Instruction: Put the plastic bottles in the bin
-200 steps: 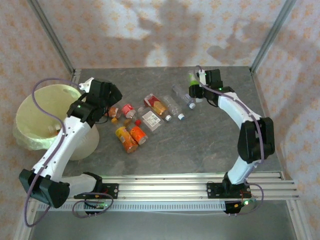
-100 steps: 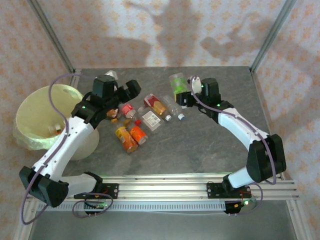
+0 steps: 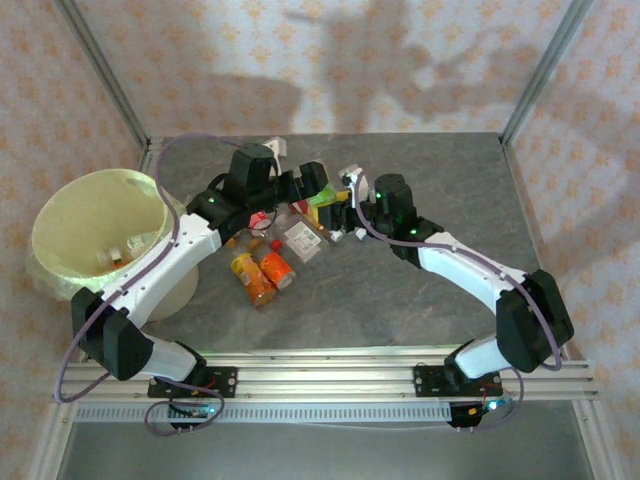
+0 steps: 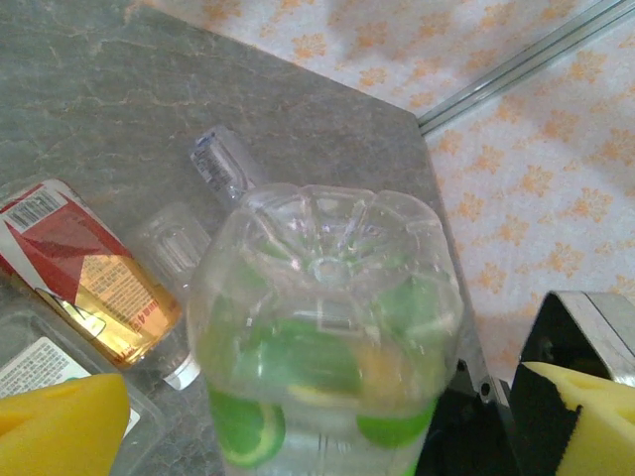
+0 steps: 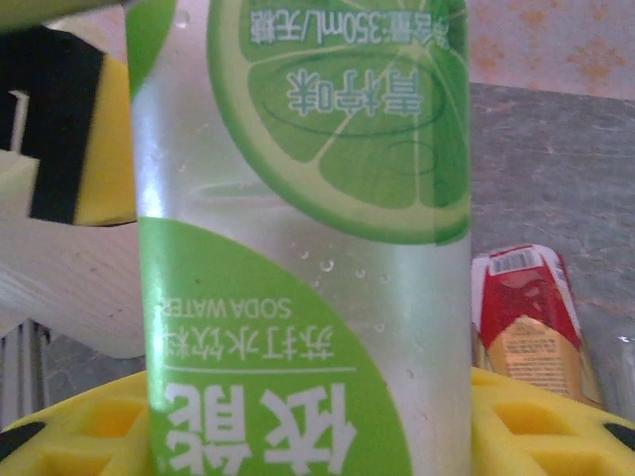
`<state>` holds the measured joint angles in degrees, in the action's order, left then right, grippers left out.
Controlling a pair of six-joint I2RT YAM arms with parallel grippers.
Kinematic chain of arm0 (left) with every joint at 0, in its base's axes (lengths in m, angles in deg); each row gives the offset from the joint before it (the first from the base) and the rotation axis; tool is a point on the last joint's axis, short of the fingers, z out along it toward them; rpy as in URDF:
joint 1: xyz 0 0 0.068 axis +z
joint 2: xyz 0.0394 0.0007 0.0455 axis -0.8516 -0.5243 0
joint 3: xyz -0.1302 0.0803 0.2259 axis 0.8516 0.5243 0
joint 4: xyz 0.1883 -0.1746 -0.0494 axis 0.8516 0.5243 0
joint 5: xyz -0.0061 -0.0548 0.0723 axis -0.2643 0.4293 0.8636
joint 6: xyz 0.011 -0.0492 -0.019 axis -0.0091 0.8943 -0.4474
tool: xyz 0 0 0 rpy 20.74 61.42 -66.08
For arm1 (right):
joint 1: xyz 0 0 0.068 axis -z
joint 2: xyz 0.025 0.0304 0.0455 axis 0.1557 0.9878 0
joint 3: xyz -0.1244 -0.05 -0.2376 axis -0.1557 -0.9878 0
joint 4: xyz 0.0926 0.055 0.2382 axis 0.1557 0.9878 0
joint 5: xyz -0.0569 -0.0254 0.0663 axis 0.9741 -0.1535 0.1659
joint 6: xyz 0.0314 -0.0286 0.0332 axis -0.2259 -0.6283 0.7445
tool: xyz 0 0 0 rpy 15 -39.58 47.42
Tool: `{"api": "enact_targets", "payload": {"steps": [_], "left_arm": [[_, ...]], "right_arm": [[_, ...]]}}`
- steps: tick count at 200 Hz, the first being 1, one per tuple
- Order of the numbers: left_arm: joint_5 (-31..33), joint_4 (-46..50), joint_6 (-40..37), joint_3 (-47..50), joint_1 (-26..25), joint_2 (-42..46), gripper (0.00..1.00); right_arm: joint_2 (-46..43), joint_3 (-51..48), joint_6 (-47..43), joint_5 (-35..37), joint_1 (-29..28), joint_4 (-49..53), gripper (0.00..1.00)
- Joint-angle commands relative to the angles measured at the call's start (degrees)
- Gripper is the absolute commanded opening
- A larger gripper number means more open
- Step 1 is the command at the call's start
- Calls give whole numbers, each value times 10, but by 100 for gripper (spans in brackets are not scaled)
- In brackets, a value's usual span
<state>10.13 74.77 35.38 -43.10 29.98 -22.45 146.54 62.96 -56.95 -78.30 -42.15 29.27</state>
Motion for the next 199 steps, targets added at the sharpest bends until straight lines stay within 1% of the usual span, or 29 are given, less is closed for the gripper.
{"api": "enact_targets", "payload": {"steps": [1, 20, 41, 62, 74, 79, 104, 123, 133, 149, 161, 179, 188, 199], "left_arm": [[17, -6, 1, -16, -2, -3, 100], [20, -5, 1, -13, -2, -3, 99], [-16, -5, -18, -19, -5, -10, 93], [7, 54, -43, -46, -8, -17, 90], [9, 66, -52, -49, -9, -15, 88], [7, 64, -54, -48, -9, -12, 86], [-10, 31, -49, -32, -8, -3, 67], [0, 32, -47, -32, -8, 0, 57], [5, 31, -47, -32, -8, 1, 55], [14, 26, -43, -31, -9, 4, 52], [25, 22, -39, -30, -8, 8, 51], [47, 17, -36, -24, -7, 17, 51], [63, 19, -36, -22, -7, 23, 51], [87, 25, -36, -19, -6, 33, 51]], "right_arm": [[-22, -1, -4, -37, -9, -44, 46], [-25, -4, 1, -43, -13, -55, 46], [-25, 2, 2, -45, -17, -53, 46], [-20, 16, 11, -43, -20, -45, 46], [-18, 25, 12, -48, -21, -38, 46], [-16, 29, 11, -49, -21, -35, 46], [-13, 36, 14, -50, -21, -28, 47], [-13, 41, 22, -58, -21, -29, 49], [-11, 43, 27, -64, -21, -27, 50], [-11, 47, 27, -70, -21, -19, 55], [-12, 49, 26, -69, -22, -12, 64], [-11, 58, 23, -64, -21, 13, 75], [-10, 64, 16, -67, -22, 30, 83], [-12, 66, 11, -67, -21, 42, 89]]}}
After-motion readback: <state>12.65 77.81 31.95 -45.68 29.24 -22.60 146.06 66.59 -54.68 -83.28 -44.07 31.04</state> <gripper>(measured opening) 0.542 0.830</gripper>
